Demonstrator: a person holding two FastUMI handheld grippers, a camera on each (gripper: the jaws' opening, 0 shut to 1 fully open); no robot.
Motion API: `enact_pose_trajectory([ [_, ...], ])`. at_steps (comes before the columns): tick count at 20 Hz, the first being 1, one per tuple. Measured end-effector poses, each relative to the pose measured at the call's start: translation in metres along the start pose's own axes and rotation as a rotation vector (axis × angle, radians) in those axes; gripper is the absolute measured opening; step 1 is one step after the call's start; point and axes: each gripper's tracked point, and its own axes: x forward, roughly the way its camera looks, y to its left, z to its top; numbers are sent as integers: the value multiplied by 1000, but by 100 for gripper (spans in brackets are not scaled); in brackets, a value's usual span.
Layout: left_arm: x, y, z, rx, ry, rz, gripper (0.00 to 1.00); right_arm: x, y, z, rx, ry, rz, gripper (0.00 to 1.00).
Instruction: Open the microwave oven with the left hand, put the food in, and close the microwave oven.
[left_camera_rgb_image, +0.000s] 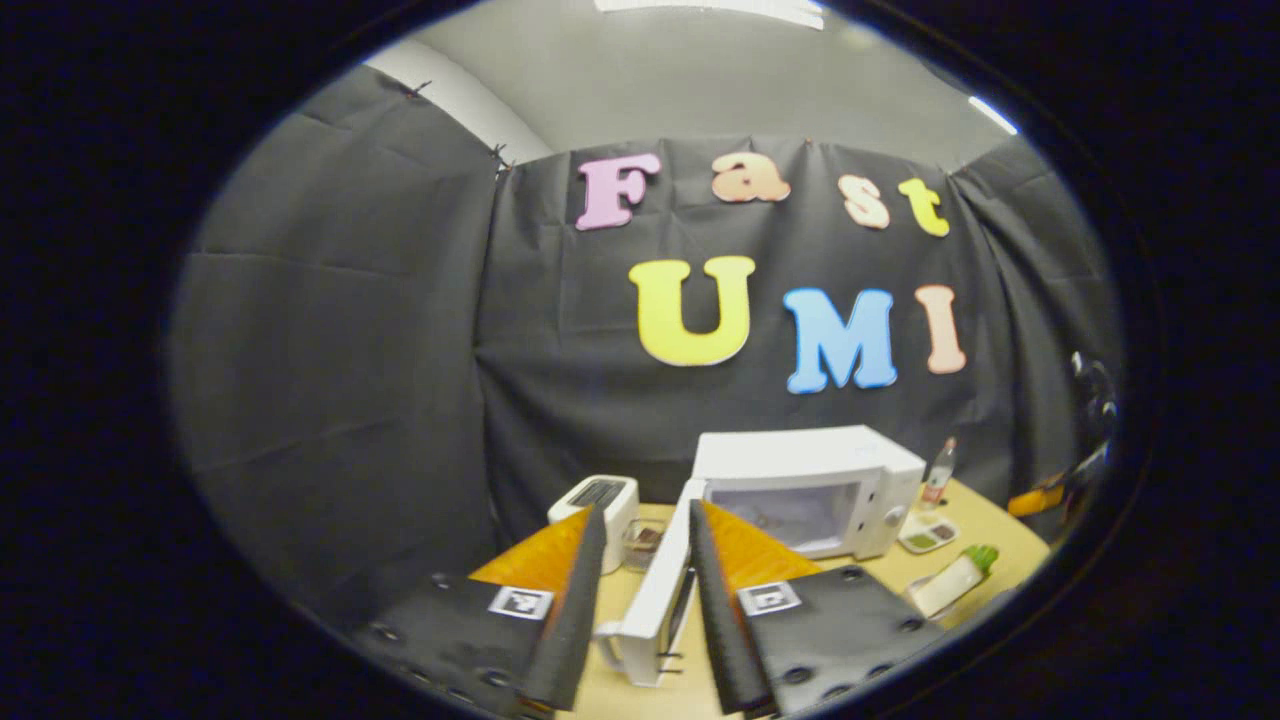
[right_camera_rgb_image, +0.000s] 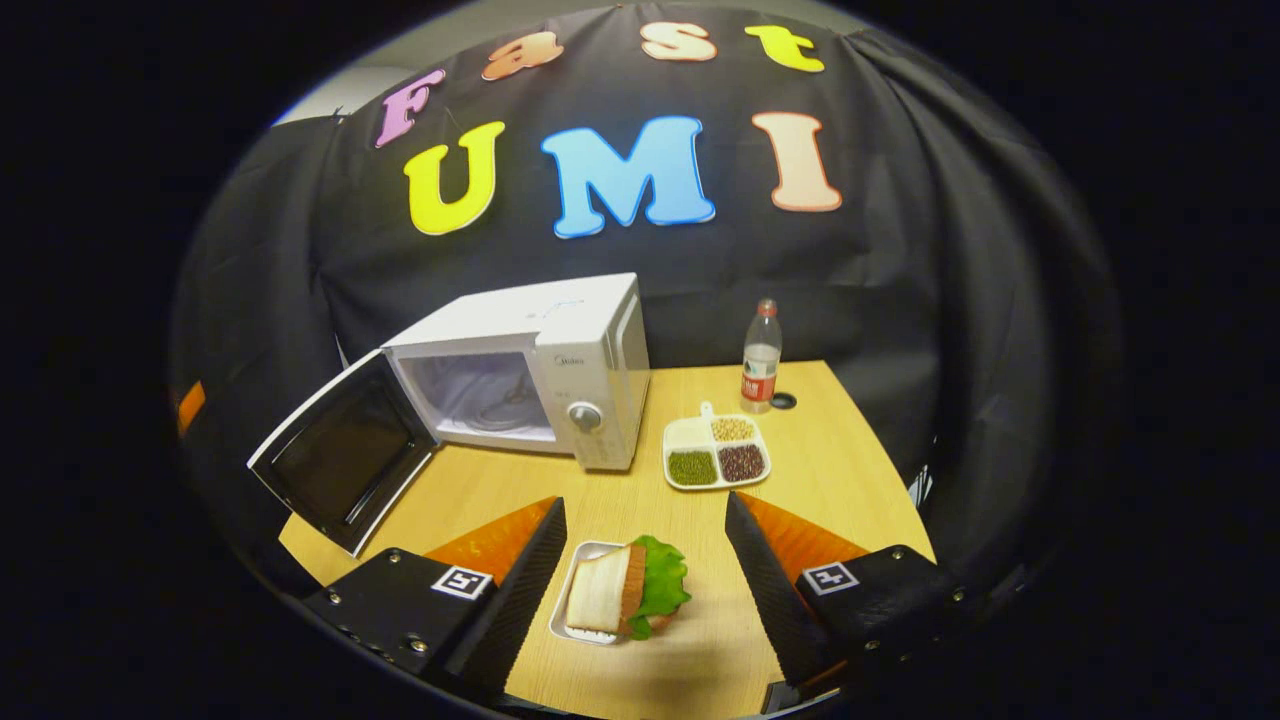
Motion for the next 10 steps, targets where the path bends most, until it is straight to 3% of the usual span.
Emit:
enact_pose_trajectory([
  [2, 21, -39, 40, 11, -96, -9, 98, 8, -5, -24, 23, 67, 25, 96],
  [5, 36, -111, 59, 6, -117, -116, 98, 20, -9, -59, 83, 172, 64, 96],
  [6, 40, -129, 68, 0, -131, -139, 92, 23, -10, -71, 112, 210, 75, 97],
  [7, 44, -144, 81, -5, -145, -154, 100, 26, -8, -78, 140, 239, 95, 98],
  [10, 60, -173, 92, 3, -148, -166, 97, 35, -4, -99, 202, 319, 137, 95],
])
